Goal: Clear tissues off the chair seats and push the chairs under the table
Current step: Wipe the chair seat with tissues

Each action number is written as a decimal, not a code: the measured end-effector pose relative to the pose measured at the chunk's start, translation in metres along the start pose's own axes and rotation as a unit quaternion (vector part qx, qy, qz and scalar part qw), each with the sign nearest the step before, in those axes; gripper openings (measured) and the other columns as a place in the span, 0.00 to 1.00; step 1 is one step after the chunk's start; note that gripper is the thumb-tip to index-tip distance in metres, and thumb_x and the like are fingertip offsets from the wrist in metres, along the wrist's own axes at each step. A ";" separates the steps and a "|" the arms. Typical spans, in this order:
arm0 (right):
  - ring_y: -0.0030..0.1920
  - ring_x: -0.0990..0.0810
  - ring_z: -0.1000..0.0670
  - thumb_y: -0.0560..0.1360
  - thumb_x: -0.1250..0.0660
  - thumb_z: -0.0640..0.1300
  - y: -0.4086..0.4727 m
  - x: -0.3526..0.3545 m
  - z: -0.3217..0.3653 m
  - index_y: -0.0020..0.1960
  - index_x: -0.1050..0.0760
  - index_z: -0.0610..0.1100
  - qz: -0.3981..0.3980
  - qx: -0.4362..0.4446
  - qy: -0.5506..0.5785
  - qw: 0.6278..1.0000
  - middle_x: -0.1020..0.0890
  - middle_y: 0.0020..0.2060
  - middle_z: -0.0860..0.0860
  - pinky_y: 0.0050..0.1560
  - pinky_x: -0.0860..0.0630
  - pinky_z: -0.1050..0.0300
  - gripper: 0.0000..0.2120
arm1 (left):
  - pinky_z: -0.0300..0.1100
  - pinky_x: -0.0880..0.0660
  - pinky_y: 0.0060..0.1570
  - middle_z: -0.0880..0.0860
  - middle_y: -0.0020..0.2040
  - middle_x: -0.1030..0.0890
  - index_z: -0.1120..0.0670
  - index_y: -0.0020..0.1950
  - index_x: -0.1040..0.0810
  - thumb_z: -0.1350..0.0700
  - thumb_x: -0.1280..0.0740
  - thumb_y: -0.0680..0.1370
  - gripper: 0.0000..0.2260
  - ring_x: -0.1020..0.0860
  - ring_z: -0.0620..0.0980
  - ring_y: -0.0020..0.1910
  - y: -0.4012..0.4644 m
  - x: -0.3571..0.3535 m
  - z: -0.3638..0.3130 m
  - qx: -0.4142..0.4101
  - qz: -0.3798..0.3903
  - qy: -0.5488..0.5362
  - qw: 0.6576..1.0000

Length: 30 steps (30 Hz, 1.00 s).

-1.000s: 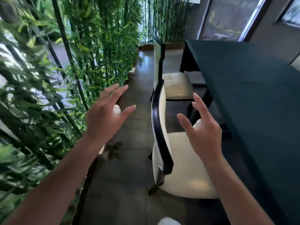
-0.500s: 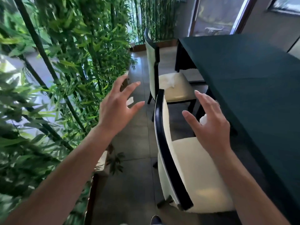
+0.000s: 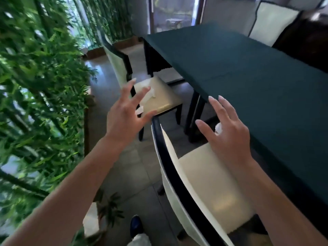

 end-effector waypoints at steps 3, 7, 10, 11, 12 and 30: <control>0.46 0.17 0.50 0.78 0.42 0.69 0.023 -0.012 0.020 0.79 0.38 0.57 -0.004 -0.021 -0.022 1.000 0.32 0.77 0.52 0.51 0.23 0.54 0.33 | 0.53 0.19 0.44 0.55 0.78 0.33 0.48 0.76 0.28 0.35 0.32 0.76 0.31 0.18 0.57 0.53 0.032 -0.002 0.032 -0.018 0.009 -0.013 1.000; 0.66 0.24 0.52 0.80 0.41 0.67 0.054 -0.015 0.032 0.81 0.42 0.57 -0.025 -0.046 -0.050 0.997 0.33 0.78 0.53 0.54 0.29 0.58 0.33 | 0.53 0.22 0.49 0.54 0.79 0.35 0.47 0.77 0.30 0.36 0.32 0.75 0.33 0.19 0.58 0.52 0.072 -0.004 0.059 -0.019 0.012 -0.048 0.999; 0.64 0.25 0.54 0.79 0.42 0.67 0.071 -0.020 0.033 0.81 0.42 0.58 -0.040 -0.064 -0.057 0.996 0.32 0.78 0.53 0.54 0.28 0.57 0.33 | 0.55 0.22 0.51 0.54 0.80 0.36 0.47 0.77 0.30 0.37 0.31 0.75 0.32 0.21 0.58 0.60 0.094 -0.013 0.068 -0.028 0.021 -0.070 0.997; 0.63 0.24 0.54 0.79 0.42 0.67 0.075 -0.024 0.032 0.81 0.41 0.58 -0.044 -0.064 -0.058 0.995 0.32 0.77 0.53 0.54 0.27 0.56 0.33 | 0.54 0.22 0.51 0.54 0.80 0.36 0.47 0.77 0.30 0.38 0.29 0.76 0.32 0.21 0.57 0.61 0.101 -0.018 0.070 -0.039 0.024 -0.074 0.996; 0.61 0.23 0.54 0.79 0.41 0.67 0.079 -0.028 0.031 0.81 0.40 0.58 -0.045 -0.062 -0.059 0.995 0.32 0.77 0.53 0.54 0.26 0.55 0.33 | 0.53 0.22 0.50 0.54 0.79 0.35 0.47 0.77 0.30 0.40 0.28 0.76 0.32 0.20 0.56 0.60 0.108 -0.024 0.071 -0.048 0.027 -0.075 0.996; 0.64 0.23 0.52 0.79 0.40 0.67 0.180 -0.115 -0.019 0.78 0.37 0.60 -0.049 -0.124 -0.066 0.989 0.31 0.76 0.54 0.57 0.23 0.50 0.30 | 0.47 0.28 0.49 0.52 0.83 0.44 0.45 0.79 0.33 0.35 0.35 0.78 0.31 0.20 0.59 0.59 0.227 -0.127 0.133 -0.060 0.089 -0.081 0.991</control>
Point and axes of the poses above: each hand's wrist, its own y-axis towards the middle knuckle, its own x-axis out of the back of the hand, z = x × y, the point moved 2 cm from there along y, towards the middle knuckle
